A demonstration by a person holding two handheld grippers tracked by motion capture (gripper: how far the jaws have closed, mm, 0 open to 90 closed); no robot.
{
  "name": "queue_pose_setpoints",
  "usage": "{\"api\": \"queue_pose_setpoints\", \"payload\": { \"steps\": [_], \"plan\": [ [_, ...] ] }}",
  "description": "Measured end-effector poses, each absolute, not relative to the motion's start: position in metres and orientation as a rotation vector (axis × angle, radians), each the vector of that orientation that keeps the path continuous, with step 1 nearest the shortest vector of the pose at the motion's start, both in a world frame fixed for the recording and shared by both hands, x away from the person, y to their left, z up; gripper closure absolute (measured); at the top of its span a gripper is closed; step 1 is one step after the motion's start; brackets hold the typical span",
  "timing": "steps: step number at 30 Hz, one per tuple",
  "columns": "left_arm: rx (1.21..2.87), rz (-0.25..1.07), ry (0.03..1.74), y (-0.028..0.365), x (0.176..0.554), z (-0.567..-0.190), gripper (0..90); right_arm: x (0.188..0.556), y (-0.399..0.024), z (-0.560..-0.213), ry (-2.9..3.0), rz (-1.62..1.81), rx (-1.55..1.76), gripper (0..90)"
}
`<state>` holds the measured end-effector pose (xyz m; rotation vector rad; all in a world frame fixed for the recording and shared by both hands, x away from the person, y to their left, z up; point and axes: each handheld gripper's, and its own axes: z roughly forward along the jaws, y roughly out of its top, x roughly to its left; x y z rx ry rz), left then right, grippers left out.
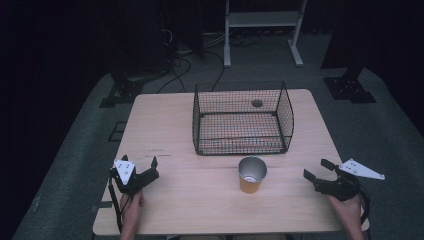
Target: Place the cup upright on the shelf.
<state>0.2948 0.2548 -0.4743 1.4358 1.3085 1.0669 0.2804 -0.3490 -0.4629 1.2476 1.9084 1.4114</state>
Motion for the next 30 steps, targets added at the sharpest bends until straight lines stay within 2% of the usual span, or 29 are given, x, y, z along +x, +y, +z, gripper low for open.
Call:
{"api": "queue_pose_setpoints", "payload": {
  "steps": [30],
  "plan": [
    [1.436,1.067,1.302,0.254,0.294,-0.474,0.8,0.268,-0.330,-0.441,2.059,1.437,1.121,5.9]
  ]
}}
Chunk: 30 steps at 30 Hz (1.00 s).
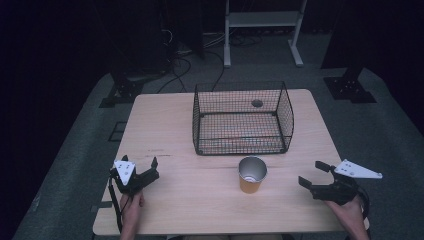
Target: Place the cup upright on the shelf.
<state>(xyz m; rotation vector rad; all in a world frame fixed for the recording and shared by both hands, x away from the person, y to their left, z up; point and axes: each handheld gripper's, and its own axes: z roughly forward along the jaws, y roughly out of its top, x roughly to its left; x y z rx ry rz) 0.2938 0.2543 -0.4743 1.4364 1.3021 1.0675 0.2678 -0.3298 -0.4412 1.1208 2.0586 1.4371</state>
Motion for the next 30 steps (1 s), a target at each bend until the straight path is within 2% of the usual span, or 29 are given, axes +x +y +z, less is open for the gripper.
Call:
{"api": "queue_pose_setpoints", "payload": {
  "steps": [5,30],
  "plan": [
    [1.438,1.068,1.301,0.254,0.294,-0.474,0.8,0.264,-0.321,-0.436,2.099,1.422,1.084,2.8],
    [1.437,1.065,1.301,0.255,0.293,-0.474,0.8,0.263,-0.281,-0.429,2.216,1.447,0.944,2.3]
  ]
}}
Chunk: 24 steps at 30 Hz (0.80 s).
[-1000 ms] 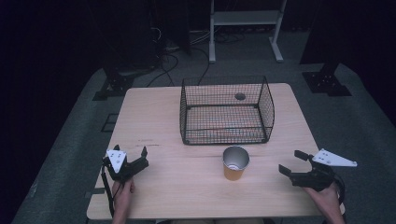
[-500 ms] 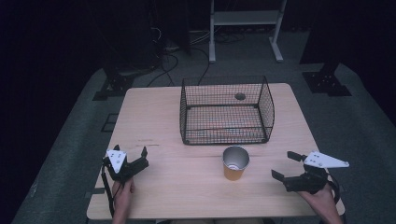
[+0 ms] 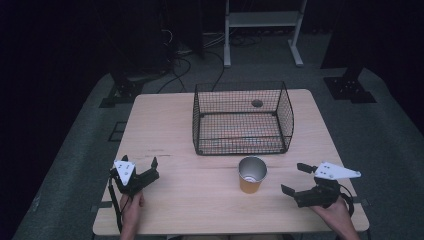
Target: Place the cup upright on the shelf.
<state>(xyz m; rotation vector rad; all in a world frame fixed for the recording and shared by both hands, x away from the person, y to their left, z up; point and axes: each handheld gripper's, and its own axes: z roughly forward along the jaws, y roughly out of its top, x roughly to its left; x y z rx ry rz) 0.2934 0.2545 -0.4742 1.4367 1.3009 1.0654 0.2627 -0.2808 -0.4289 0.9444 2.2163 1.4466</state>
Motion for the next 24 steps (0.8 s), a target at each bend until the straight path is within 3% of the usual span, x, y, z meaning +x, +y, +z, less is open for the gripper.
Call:
{"api": "queue_pose_setpoints", "payload": {
  "steps": [24],
  "plan": [
    [1.432,1.063,1.303,0.255,0.293,-0.474,0.8,0.272,-0.237,-0.434,2.327,1.432,0.856,1.1]
  ]
}}
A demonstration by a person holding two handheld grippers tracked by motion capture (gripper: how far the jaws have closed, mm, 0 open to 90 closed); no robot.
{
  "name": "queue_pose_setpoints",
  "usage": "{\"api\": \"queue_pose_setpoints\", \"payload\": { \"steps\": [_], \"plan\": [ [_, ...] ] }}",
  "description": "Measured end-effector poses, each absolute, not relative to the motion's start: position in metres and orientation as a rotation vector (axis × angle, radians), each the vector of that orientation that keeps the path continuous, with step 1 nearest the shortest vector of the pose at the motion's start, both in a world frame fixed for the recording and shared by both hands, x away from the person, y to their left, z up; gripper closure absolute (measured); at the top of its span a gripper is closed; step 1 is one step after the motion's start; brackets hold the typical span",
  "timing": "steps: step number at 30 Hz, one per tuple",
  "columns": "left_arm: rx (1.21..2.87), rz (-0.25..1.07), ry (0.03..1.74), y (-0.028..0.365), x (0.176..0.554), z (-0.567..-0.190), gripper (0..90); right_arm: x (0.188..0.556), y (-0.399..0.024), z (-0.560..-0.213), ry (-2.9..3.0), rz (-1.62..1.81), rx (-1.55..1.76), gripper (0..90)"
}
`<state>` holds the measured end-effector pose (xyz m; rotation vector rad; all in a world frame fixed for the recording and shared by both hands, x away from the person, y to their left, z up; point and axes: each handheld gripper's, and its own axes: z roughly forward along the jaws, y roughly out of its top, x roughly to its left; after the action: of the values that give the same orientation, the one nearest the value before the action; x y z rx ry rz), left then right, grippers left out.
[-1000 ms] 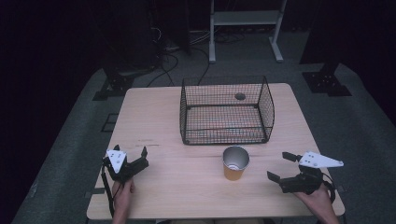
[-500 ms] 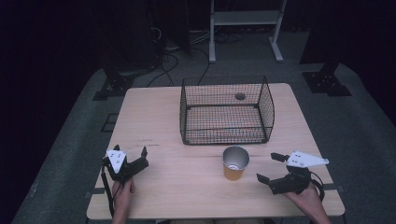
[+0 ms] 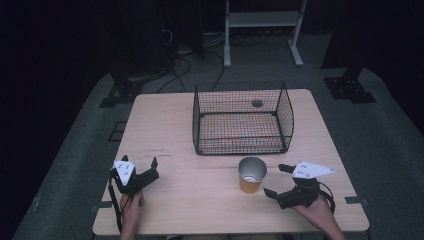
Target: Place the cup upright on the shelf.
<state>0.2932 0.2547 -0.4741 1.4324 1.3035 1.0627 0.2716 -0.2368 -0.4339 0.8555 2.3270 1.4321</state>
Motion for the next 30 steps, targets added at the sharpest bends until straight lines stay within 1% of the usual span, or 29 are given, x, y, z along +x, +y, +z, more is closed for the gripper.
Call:
{"api": "queue_pose_setpoints", "payload": {
  "steps": [7,30],
  "plan": [
    [1.432,1.063,1.303,0.255,0.293,-0.474,0.8,0.275,-0.221,-0.436,2.363,1.413,0.823,1.0],
    [1.430,1.060,1.302,0.255,0.293,-0.474,0.8,0.293,-0.192,-0.440,2.375,1.350,0.807,0.0]
  ]
}}
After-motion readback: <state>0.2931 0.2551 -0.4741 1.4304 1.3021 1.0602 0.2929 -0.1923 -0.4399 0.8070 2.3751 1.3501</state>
